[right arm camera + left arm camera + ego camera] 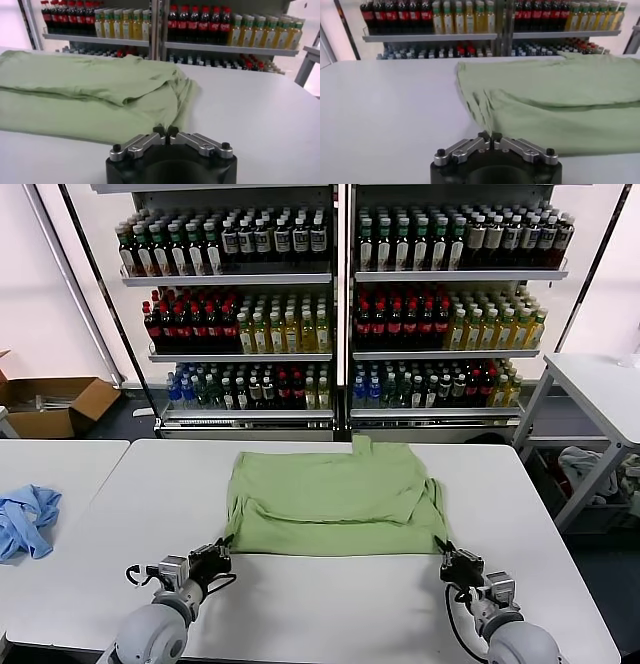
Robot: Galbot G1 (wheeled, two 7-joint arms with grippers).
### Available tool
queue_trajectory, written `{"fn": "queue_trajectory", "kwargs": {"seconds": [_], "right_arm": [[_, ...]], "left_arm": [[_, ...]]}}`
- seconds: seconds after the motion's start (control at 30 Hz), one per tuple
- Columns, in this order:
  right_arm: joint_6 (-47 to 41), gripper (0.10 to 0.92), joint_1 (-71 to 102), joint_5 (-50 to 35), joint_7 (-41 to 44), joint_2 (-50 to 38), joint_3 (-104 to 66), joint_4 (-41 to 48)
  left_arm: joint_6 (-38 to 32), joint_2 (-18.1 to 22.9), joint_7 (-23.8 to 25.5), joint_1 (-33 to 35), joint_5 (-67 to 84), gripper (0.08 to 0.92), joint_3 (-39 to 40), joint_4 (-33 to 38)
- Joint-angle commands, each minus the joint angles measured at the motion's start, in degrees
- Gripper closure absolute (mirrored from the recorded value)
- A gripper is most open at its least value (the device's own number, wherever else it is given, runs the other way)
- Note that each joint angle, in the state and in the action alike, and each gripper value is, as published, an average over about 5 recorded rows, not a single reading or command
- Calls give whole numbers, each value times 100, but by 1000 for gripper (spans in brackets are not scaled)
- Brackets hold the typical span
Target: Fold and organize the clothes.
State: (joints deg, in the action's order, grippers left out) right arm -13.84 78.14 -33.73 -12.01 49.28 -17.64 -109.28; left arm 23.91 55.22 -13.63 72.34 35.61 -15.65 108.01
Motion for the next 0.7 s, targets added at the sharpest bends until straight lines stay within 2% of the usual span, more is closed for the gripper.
{"fn": "queue_trajectory", "kwargs": {"seconds": [0.03,0.3,0.53,0.7], "right_arm": [[-98,898,642,-53,-51,-443,-349,-778],[-320,898,1843,-48,-212,-767,-944,-1706],[-180,898,3194,656,-600,-628,-973,-2270],[22,898,3713,980,-761,-567,-1156,-2323]], "left_arm": [[199,-435,-418,639,-279,906,-98,835],[425,-666,-1037,1764,-649,906,-355,1829],[622,-688,-1939,2901,-1166,906,-333,2555],[525,-631,-2425,3625,-1453,906,-323,2772]]}}
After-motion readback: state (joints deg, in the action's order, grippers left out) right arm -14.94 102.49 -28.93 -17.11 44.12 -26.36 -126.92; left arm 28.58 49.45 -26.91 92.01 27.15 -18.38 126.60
